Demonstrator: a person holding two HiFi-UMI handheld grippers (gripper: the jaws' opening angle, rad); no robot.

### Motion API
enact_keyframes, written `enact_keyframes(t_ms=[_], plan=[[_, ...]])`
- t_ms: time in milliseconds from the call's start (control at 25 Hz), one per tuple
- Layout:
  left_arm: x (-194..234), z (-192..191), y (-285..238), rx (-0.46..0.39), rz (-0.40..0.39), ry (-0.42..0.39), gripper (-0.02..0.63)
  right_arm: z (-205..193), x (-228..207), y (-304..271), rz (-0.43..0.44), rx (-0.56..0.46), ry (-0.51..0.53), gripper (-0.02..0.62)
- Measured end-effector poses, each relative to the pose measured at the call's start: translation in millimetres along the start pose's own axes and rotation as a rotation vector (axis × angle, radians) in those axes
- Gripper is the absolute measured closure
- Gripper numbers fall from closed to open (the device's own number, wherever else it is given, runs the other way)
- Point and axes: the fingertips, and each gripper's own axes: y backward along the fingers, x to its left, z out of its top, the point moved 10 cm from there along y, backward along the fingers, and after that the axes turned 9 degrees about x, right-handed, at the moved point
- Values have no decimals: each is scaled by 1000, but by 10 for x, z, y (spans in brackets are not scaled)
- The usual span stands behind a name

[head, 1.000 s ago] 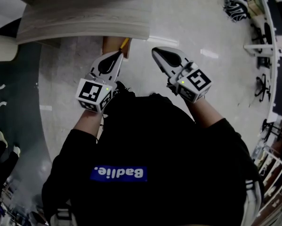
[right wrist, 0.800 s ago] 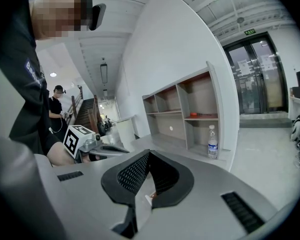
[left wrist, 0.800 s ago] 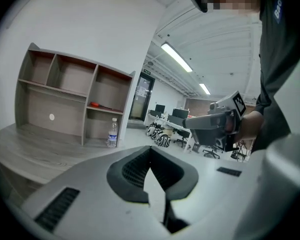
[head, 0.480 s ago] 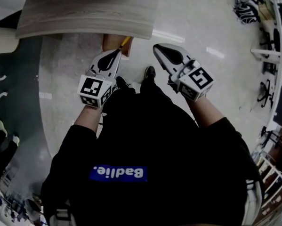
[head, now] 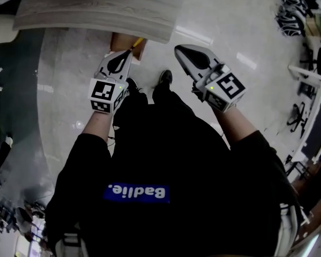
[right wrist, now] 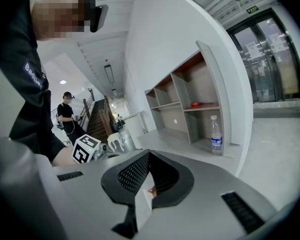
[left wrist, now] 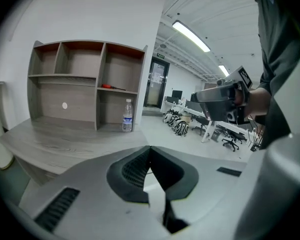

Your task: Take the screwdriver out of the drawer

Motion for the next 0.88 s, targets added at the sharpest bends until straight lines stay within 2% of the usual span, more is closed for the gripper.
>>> enact_keyframes(t_ms=[200,360,880], plan=[[138,-183,-266,37,41,-25,603,-26,-146,-157,23,4,-12,565],[296,-406,-299,74,49,-54,603,-34,-32,-337,28,-1,-33,565],[657,-1289,-1101,280,43,-154,560,-348,-92,-371,-14,67,-71,565]])
